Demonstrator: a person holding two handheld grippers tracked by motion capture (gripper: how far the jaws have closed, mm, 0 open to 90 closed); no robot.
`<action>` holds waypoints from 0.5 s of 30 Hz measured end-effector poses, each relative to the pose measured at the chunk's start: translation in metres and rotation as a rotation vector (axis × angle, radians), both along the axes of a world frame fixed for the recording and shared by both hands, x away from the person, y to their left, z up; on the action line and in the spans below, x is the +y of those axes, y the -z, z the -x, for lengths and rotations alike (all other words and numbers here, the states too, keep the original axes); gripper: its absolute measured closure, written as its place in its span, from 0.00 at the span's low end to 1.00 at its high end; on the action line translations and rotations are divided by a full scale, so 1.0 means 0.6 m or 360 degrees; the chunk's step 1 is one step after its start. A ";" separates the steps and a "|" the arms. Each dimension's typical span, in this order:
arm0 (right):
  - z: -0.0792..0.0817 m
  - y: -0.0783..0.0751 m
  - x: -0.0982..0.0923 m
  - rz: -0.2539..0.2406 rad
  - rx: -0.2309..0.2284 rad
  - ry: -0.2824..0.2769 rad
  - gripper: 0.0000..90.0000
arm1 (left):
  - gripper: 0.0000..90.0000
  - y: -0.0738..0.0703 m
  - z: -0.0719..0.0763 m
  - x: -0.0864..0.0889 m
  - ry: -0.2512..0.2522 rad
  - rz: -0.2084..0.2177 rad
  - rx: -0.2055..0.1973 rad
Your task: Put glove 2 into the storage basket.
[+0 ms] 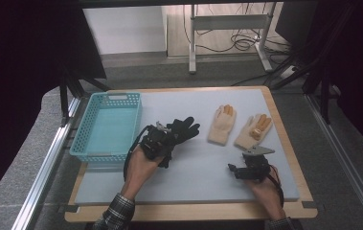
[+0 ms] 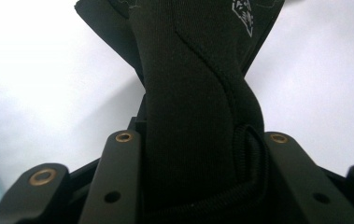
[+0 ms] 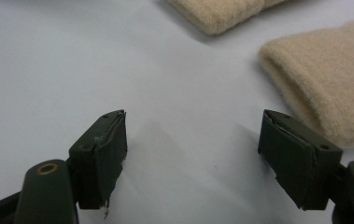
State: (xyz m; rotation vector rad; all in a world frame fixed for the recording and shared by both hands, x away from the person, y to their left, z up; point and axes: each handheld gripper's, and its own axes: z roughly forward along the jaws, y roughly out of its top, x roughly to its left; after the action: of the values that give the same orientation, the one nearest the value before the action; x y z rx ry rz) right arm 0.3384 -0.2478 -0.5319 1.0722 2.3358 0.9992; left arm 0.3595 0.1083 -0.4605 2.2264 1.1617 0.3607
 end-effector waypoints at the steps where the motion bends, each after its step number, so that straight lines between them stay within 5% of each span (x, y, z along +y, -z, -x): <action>1: 0.000 0.000 0.000 0.0000 0.0000 0.0001 0.26 | 0.72 -0.006 -0.003 0.004 -0.0012 0.0002 -0.0002; 15: 0.000 0.000 0.000 -0.0001 0.0001 0.0000 0.26 | 0.72 -0.083 -0.045 0.088 -0.0206 -0.0028 -0.0048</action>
State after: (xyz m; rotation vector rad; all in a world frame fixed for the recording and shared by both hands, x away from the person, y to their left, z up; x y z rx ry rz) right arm 0.3383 -0.2479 -0.5318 1.0727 2.3364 0.9999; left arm 0.3866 0.1614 -0.4108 2.1587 1.2947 0.4575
